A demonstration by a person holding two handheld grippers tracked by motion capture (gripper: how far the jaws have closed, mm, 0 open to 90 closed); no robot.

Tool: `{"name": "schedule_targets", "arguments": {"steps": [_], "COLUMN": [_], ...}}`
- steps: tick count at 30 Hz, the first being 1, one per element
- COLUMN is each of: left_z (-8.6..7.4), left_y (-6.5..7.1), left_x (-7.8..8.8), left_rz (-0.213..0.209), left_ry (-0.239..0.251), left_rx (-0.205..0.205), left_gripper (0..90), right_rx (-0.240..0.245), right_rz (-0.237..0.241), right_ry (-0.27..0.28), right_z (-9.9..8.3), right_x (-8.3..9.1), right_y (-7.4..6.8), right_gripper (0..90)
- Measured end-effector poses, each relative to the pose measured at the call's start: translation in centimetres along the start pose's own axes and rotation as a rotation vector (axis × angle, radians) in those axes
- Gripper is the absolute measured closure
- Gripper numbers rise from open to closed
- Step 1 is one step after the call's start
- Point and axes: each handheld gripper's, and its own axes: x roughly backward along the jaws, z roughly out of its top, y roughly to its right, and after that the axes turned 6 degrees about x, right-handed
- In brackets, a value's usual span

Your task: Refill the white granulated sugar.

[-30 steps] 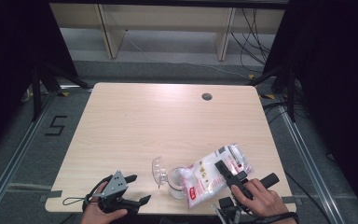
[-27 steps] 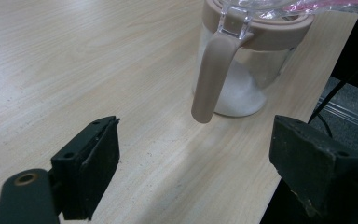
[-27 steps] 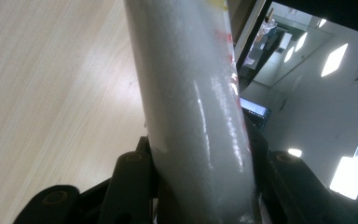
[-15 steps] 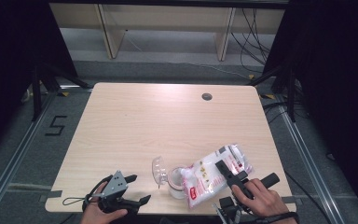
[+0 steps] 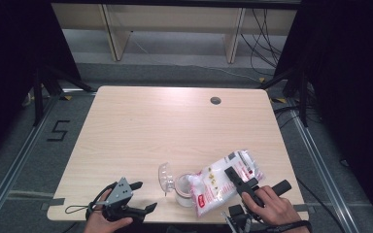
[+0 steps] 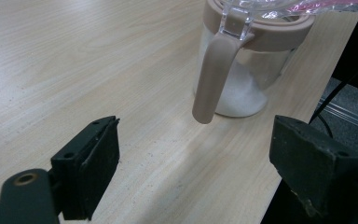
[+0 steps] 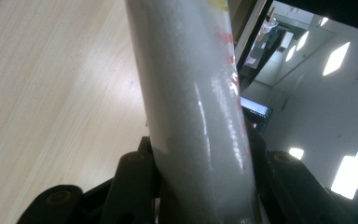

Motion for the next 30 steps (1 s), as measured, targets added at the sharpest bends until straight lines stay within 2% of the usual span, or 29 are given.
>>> {"name": "schedule_targets", "arguments": {"steps": [1, 3, 10, 11, 12, 16, 25, 27, 30], "left_z": [0.00, 0.00, -0.01, -0.01, 0.02, -0.03, -0.04, 0.00, 0.00], "left_y": [0.00, -0.01, 0.06, 0.05, -0.11, 0.07, 0.03, -0.05, -0.03], "left_x": [0.00, -0.01, -0.07, -0.07, 0.04, -0.11, -0.14, -0.01, 0.00], "left_rz": [0.000, 0.000, -0.001, -0.002, 0.012, -0.002, -0.003, 0.003, 0.007], "left_ry": [0.000, 0.001, 0.008, 0.007, -0.011, 0.009, 0.010, -0.004, -0.002], "left_rx": [0.000, 0.000, 0.009, 0.007, -0.013, 0.010, 0.009, -0.005, -0.004], "left_gripper": [15.8, 15.8, 15.8, 15.9, 15.8, 15.8, 15.8, 15.8, 15.8], "right_rx": [0.011, -0.012, -0.007, -0.006, -0.005, -0.005, -0.006, 0.000, -0.003], "right_rz": [-0.004, 0.004, 0.005, 0.007, 0.005, 0.006, 0.011, 0.009, 0.001], "right_ry": [0.006, -0.007, -0.003, -0.003, -0.003, -0.003, -0.004, -0.001, 0.004], "right_z": [-0.02, 0.00, 0.02, 0.01, 0.01, 0.01, -0.01, -0.02, -0.05], "right_x": [-0.05, 0.05, 0.04, 0.04, 0.04, 0.05, 0.03, 0.00, -0.06], "right_y": [0.09, -0.09, 0.00, 0.03, 0.03, 0.04, 0.09, 0.13, 0.11], "right_gripper": [67.1, 67.2, 67.5, 67.5, 67.5, 67.6, 67.7, 67.7, 67.7]}}
